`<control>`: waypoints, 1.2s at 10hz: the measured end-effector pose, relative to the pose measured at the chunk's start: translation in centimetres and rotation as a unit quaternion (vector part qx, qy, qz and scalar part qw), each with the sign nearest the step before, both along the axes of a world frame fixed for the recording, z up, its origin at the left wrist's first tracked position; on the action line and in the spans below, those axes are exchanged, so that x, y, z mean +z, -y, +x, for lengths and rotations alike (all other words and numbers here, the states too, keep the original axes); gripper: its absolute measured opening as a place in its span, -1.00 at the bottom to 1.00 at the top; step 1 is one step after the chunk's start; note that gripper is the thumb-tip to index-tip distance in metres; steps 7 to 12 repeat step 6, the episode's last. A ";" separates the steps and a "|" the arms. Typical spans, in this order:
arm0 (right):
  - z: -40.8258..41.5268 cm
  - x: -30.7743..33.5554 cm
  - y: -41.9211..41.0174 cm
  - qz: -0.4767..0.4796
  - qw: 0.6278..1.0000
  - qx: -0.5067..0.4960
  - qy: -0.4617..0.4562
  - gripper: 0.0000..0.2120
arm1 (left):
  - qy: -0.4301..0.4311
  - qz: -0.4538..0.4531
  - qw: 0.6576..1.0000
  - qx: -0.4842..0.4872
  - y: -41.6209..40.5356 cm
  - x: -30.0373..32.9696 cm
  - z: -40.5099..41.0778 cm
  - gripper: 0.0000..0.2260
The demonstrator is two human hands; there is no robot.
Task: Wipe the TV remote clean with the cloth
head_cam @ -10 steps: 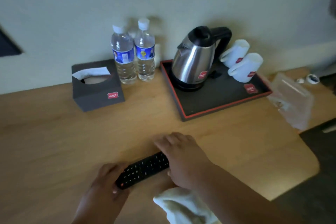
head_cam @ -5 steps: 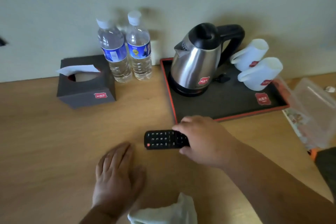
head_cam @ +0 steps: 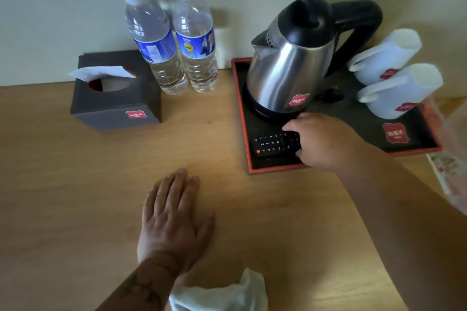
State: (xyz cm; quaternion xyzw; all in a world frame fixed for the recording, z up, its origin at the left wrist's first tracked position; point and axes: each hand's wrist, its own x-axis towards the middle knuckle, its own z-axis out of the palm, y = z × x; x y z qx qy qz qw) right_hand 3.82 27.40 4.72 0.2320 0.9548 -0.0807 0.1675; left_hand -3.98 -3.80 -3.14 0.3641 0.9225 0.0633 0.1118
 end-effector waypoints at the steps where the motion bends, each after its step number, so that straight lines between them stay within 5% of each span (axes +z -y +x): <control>1: -0.2 -0.5 -0.2 0.000 1.000 -0.011 0.017 -0.45 | -0.008 0.002 1.000 0.002 -0.1 0.0 0.1 -0.36; 4: 0.2 -0.4 1.3 0.003 1.000 -0.021 -0.021 -0.39 | -0.002 0.010 1.000 0.002 0.1 -0.1 0.0 -0.36; 6: 1.4 0.4 6.9 0.005 0.977 -0.045 -0.206 -0.60 | 0.003 0.041 0.999 0.004 0.3 -0.2 0.1 -0.37; 12: 1.4 0.4 6.9 0.005 0.977 -0.045 -0.206 -0.60 | 0.003 0.041 0.999 0.004 0.3 -0.2 0.1 -0.37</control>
